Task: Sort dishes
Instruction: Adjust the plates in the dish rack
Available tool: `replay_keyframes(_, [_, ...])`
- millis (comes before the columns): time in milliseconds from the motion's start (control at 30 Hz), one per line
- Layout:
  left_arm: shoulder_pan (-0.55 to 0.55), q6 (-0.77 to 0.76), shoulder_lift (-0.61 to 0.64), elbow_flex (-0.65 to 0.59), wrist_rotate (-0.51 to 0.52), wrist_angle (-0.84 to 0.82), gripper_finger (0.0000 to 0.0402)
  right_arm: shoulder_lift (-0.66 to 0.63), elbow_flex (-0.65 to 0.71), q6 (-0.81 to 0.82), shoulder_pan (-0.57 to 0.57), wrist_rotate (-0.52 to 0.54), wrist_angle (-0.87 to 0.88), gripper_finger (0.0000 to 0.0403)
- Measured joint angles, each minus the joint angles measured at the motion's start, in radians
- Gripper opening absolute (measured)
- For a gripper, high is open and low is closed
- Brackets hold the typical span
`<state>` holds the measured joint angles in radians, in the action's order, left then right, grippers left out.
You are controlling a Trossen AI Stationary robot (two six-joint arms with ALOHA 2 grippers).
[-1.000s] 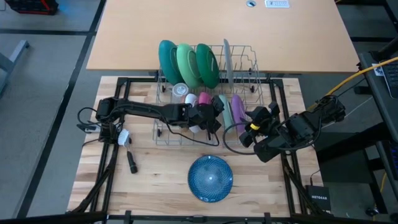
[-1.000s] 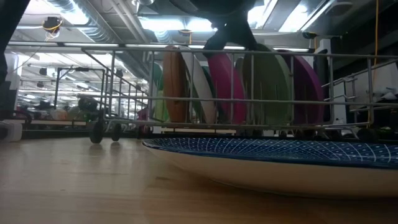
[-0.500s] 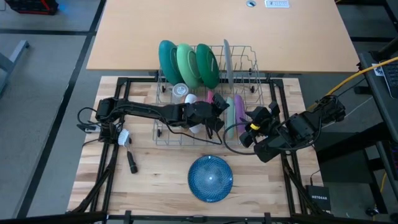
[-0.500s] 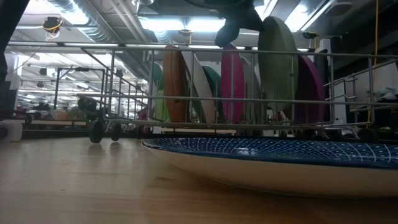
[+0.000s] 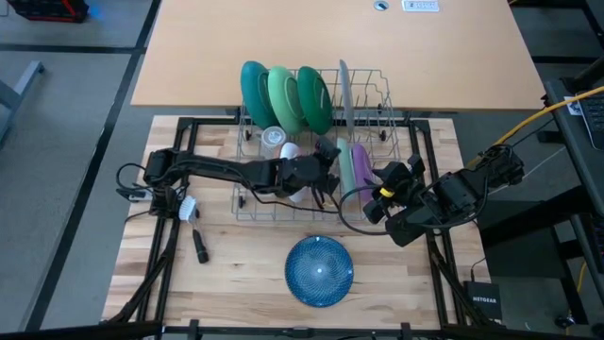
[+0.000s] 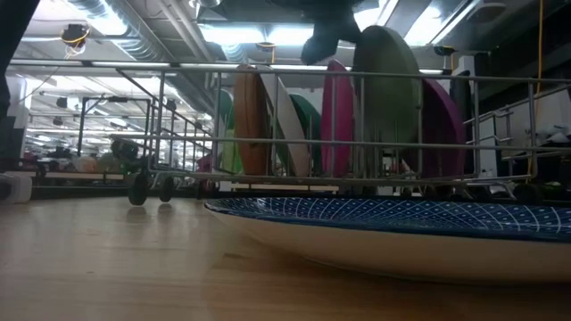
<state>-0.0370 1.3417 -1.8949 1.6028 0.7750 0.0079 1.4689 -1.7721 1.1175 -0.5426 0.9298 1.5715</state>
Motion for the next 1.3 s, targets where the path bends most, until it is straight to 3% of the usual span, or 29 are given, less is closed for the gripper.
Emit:
replay_keyframes(333, [-0.034, -0.047, 0.091, 0.001, 0.007, -0.005, 0.0, 0.0, 0.0, -0.004, 0.0, 0.0, 0.0, 0.0144])
replay_keyframes(567, [-0.016, -0.132, 0.124, 0.002, 0.006, -0.103, 0.0, 0.0, 0.0, -0.004, 0.0, 0.0, 0.0, 0.0144])
replay_keyframes(733, [0.007, -0.175, 0.124, 0.001, -0.069, -0.114, 0.0, 0.0, 0.0, -0.004, 0.0, 0.0, 0.0, 0.0144])
replay_keyframes(900, [0.013, -0.193, 0.123, 0.001, -0.081, -0.11, 0.0, 0.0, 0.0, -0.004, 0.0, 0.0, 0.0, 0.0144])
replay_keyframes(1300, [0.014, -0.317, 0.122, -0.006, -0.084, -0.336, 0.0, 0.0, 0.0, -0.005, 0.0, 0.0, 0.0, 0.0144])
